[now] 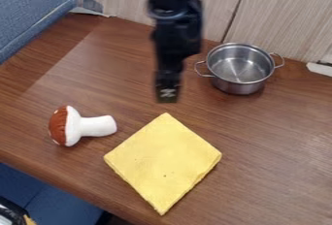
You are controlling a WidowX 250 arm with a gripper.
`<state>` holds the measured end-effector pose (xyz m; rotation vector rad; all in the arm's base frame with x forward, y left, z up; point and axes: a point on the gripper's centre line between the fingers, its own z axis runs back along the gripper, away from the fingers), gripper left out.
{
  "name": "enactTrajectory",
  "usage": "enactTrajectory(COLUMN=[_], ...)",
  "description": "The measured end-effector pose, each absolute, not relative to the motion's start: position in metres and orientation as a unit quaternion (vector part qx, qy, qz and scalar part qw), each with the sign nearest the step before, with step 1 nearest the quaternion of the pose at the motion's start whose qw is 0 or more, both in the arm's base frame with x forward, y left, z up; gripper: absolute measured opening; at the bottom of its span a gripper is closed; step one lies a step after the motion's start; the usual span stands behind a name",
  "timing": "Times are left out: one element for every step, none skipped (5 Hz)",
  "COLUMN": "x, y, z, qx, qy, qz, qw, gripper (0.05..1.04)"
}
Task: Moved pan in the yellow cloth
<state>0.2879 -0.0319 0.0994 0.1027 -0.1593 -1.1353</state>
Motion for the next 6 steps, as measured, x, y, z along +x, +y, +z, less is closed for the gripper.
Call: enactTrajectory(x=[0.320,0.347,0.361,0.369,0.373,0.375], y=[-0.056,-0.069,-0.079,-0.079,-0.078,-0.079], z=[0.092,0.079,0.072,0.057,0.040,0.032], qx=[0.053,0.051,0.037,0.013,0.008,0.010], qy=[-0.108,-0.126,-0.155,-0.152,-0.133,-0.118], qz=[-0.569,-0.588,-0.607,-0.617,-0.627,-0.629], qw=[0.814,0.797,0.779,0.772,0.768,0.768], gripper=[1.001,1.001,1.001,0.948,0.688,0.380])
